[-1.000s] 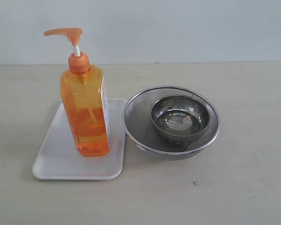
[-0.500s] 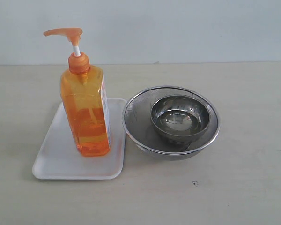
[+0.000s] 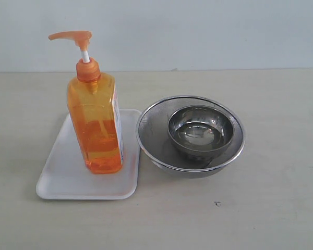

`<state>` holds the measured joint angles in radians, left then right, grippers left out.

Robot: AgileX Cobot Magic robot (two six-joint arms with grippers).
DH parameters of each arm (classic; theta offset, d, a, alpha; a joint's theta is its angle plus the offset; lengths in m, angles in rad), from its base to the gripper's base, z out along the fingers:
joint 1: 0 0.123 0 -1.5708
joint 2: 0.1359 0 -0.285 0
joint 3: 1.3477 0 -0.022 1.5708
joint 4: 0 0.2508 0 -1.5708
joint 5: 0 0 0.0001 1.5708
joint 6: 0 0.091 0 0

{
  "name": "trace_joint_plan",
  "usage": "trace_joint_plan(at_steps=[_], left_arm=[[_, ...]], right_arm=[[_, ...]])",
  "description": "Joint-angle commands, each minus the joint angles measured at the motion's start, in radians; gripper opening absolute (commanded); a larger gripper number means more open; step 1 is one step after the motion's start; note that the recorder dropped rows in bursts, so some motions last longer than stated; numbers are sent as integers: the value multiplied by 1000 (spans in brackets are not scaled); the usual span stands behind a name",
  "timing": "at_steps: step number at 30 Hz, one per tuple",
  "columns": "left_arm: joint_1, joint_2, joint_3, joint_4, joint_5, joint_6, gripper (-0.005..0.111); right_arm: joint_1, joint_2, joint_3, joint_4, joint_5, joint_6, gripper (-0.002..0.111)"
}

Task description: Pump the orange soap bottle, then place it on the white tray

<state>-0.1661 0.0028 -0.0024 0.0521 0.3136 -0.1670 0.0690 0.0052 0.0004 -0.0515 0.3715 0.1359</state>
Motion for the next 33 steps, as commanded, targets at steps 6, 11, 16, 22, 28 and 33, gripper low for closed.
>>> trace_joint_plan(at_steps=[6, 11, 16, 22, 28, 33], left_arm=[[64, -3, 2, -11, 1, 4, 5], [64, -3, 2, -11, 1, 4, 5], [64, -3, 2, -11, 1, 4, 5], [64, -3, 2, -11, 1, 4, 5], [64, -3, 2, -11, 1, 4, 5], [64, -3, 2, -11, 1, 4, 5]], right_arm=[[0, -5, 0, -3, -5, -3, 0], [0, -5, 0, -3, -5, -3, 0], [0, -5, 0, -3, -10, -3, 0], [0, -5, 0, -3, -6, -3, 0], [0, -5, 0, -3, -6, -3, 0], [0, -5, 0, -3, -6, -3, 0]])
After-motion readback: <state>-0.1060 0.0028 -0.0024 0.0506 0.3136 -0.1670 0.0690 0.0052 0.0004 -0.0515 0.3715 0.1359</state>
